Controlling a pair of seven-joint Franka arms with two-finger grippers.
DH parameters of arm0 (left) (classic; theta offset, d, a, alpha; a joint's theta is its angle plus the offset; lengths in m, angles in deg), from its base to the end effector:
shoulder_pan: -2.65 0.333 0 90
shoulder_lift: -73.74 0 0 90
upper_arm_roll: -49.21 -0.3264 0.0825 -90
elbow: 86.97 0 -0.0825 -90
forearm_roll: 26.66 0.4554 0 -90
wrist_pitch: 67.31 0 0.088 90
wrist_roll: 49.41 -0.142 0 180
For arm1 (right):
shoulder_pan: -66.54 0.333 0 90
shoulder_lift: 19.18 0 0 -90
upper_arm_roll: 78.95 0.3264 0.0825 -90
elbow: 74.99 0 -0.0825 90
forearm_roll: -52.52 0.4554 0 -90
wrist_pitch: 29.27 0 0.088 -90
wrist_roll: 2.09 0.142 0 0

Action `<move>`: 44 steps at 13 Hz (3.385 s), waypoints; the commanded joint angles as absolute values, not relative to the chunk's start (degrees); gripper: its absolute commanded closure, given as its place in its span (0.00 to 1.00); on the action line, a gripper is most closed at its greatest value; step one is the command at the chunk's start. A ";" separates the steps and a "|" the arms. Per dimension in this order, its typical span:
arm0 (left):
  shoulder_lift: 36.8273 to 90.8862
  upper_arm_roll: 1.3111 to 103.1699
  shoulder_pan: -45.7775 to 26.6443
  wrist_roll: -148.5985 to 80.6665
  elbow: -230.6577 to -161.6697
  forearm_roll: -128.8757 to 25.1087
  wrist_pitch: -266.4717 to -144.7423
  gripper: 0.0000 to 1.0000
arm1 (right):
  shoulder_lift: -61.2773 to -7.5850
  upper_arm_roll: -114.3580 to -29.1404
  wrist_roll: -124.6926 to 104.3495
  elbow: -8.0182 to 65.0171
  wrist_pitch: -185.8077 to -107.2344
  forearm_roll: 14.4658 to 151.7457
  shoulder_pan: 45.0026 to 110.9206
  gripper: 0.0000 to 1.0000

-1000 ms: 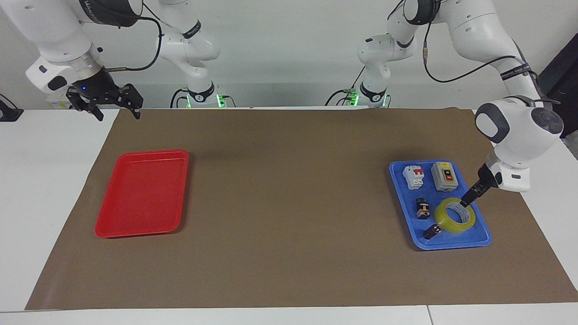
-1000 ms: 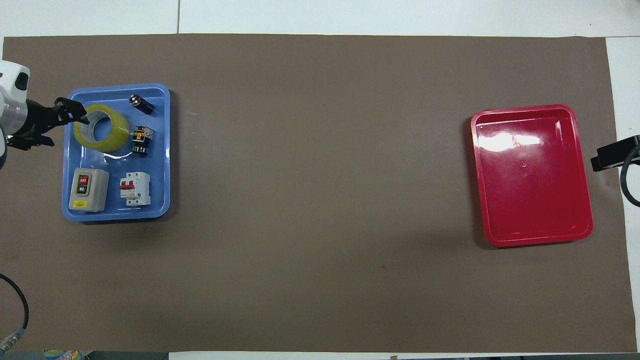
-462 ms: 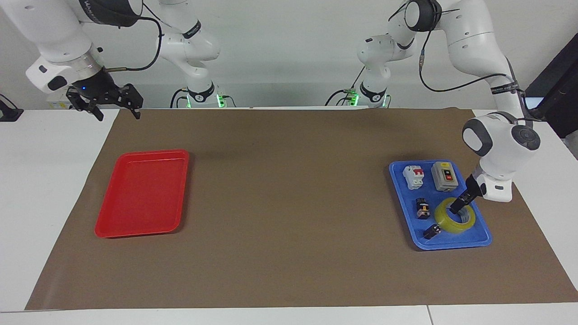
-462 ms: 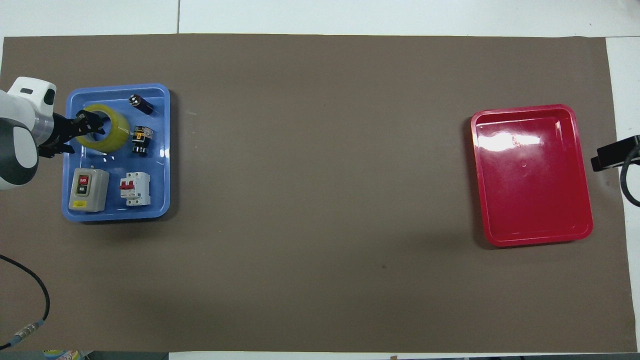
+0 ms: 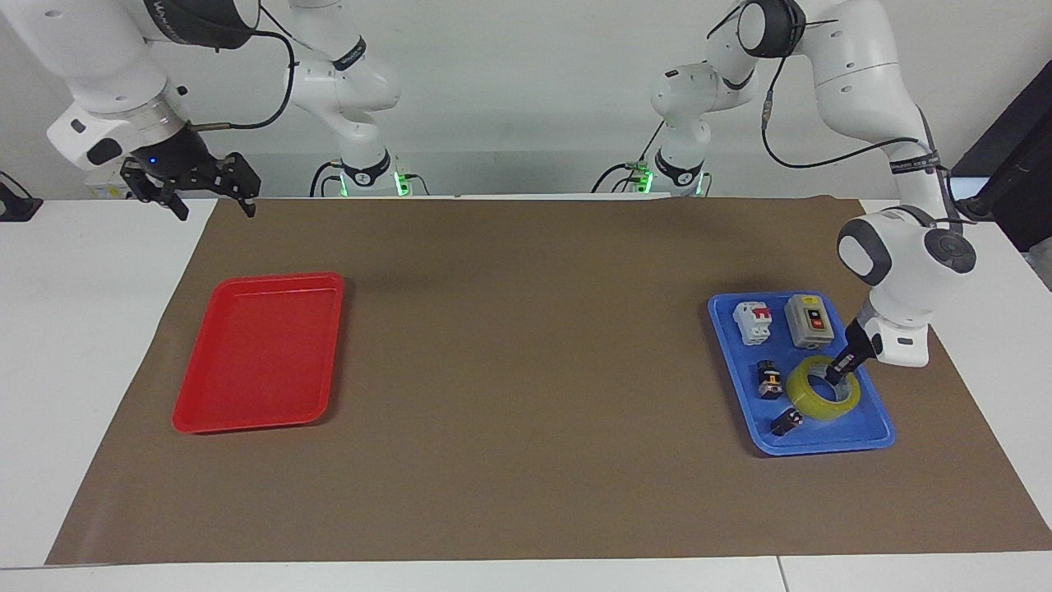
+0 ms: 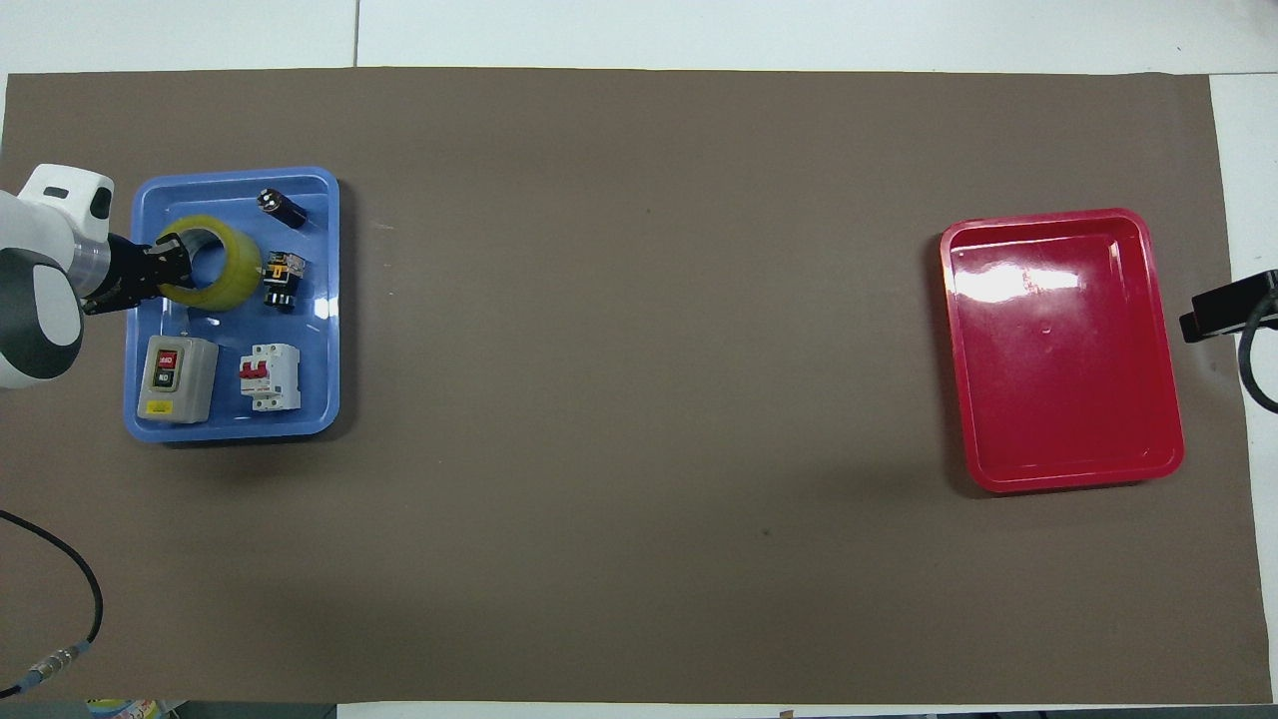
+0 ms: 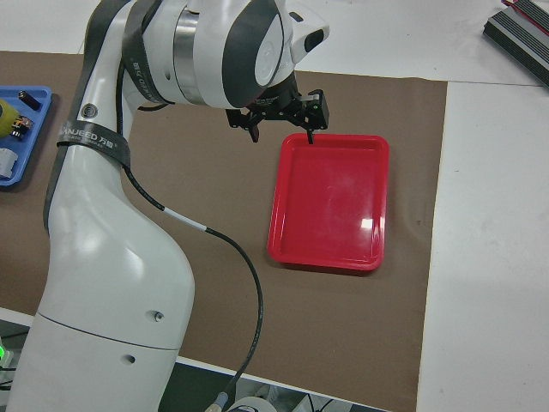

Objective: Place and move tape with both arms
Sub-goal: 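Lift the yellow tape with the left gripper and carry it toward the table center, then release the tape on the table while the right gripper reaches toward it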

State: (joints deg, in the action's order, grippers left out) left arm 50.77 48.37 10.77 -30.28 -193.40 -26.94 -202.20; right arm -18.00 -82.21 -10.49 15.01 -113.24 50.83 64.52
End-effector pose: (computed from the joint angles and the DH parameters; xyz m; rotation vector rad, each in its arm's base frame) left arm 0.7002 0.1099 0.2431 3.0372 0.7628 0.1499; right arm 0.6020 -0.0604 0.6040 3.1195 0.0822 -0.1365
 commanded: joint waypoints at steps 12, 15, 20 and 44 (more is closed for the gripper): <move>65.31 48.42 -10.50 -31.06 -195.95 -27.10 -188.95 1.00 | -17.59 -81.50 -11.93 15.54 -113.91 51.46 63.55 0.00; 61.10 48.42 -20.87 -17.29 -195.60 -23.51 -194.82 1.00 | -17.60 -81.50 -11.93 15.54 -113.91 51.46 63.55 0.00; 52.32 48.42 -33.10 -0.73 -189.29 -19.01 -195.81 1.00 | -17.59 -81.50 -11.93 15.54 -113.91 51.46 63.64 0.00; 72.06 48.86 -15.13 -31.07 -196.04 -25.76 -181.59 0.00 | -17.24 -79.05 -6.85 17.38 -117.41 51.81 66.43 0.00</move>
